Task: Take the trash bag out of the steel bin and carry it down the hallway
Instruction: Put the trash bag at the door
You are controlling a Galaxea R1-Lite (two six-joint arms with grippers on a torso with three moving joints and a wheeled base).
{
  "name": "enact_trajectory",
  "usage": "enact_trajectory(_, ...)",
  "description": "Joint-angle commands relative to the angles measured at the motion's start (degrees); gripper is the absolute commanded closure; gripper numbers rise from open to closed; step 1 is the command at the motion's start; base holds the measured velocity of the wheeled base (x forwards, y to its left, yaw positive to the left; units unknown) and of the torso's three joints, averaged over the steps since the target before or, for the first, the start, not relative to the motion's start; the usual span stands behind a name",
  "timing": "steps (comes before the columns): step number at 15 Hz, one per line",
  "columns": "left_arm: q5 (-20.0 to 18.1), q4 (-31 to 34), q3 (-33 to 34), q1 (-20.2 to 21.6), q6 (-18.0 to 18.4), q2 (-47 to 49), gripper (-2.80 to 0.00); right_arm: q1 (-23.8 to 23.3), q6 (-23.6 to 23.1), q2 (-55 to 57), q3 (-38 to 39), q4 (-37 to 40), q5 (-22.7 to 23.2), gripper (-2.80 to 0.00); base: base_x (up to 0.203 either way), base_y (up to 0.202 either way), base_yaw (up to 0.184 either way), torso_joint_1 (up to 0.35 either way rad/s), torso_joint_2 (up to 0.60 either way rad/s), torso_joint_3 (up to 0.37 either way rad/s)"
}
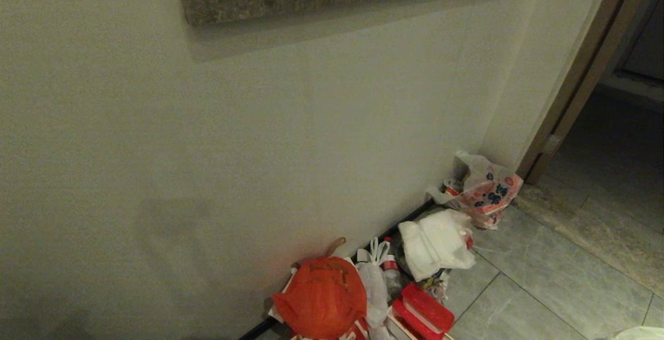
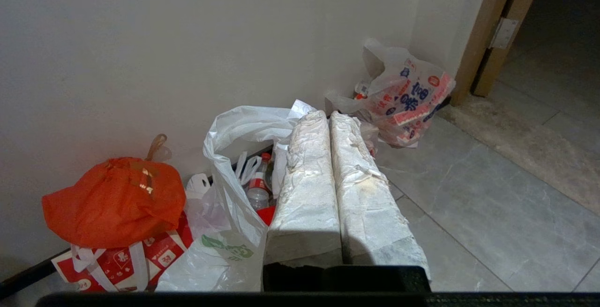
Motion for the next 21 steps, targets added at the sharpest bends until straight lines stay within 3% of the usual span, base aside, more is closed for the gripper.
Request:
enact_trajectory(1,0.02,0.00,0.00,0.00,0.02,-0.02,0.00,0.01,-0.02,-0.01,1.41,-0.03,0.01,0.00,0.000,0.000,0.000,0.000,0.00,0.000)
enact_trajectory(21,0.02,0.00,0.00,0.00,0.02,-0.02,0.00,0.01,-0.21,-0.01,1.41,-0.07,0.01,0.00,0.000,0.000,0.000,0.000,0.00,0.000)
